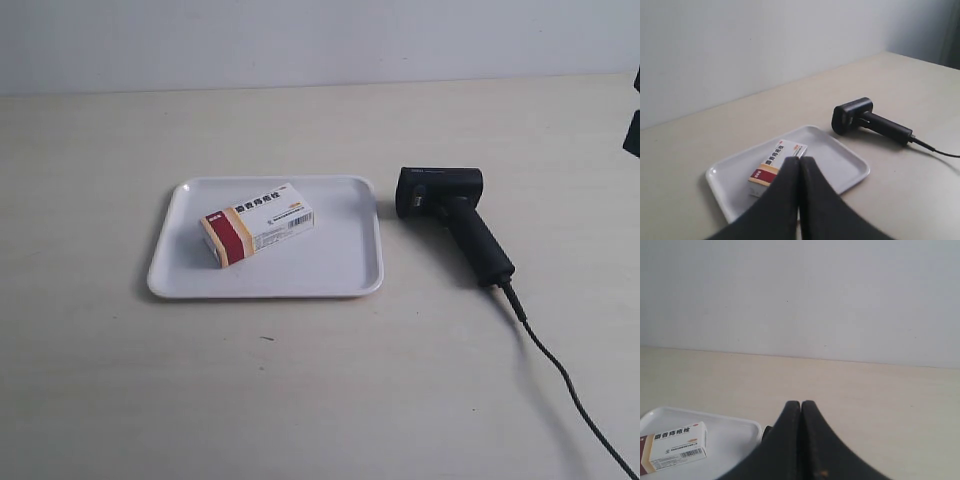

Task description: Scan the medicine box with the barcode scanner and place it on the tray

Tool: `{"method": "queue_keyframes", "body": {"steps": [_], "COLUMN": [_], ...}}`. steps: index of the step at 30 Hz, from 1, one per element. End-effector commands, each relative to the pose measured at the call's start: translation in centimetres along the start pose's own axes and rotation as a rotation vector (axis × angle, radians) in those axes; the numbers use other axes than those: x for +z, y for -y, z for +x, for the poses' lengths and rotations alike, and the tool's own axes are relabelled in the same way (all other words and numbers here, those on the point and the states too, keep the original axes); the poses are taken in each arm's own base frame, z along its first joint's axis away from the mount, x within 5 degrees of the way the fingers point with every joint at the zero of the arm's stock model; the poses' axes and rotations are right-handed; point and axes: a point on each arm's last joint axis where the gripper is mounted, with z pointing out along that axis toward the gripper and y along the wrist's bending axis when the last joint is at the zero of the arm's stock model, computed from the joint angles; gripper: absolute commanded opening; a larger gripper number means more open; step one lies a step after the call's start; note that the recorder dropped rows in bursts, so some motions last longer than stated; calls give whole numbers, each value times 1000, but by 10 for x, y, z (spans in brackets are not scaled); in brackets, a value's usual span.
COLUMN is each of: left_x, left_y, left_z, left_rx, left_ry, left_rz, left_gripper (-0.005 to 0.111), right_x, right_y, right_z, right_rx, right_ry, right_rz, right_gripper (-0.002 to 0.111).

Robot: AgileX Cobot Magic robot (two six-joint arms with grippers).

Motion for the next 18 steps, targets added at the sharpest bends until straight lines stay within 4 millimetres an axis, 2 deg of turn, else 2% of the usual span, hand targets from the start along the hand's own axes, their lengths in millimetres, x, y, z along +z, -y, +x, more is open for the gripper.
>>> {"method": "queue_keyframes", "body": {"steps": [1, 5, 7, 18], "left_x": [-11, -29, -35, -38], "left_y": [-8, -21, -24, -30], "left_z": [3, 37, 35, 41], "left_rx": [109, 102, 112, 3], "left_ry": [62, 116, 154, 117], "left_rz": [-135, -446, -543, -620], "left_gripper": [1, 1, 1, 1], "right_x": [-2, -2, -2, -2], "right_y": [0, 0, 0, 0], "right_z": [0, -1, -1, -1], "right_rx": [3, 7, 7, 7], "right_ry": [17, 24, 24, 24], "right_rz": [-1, 1, 1, 1], "right_gripper": [0, 0, 0, 0]}}
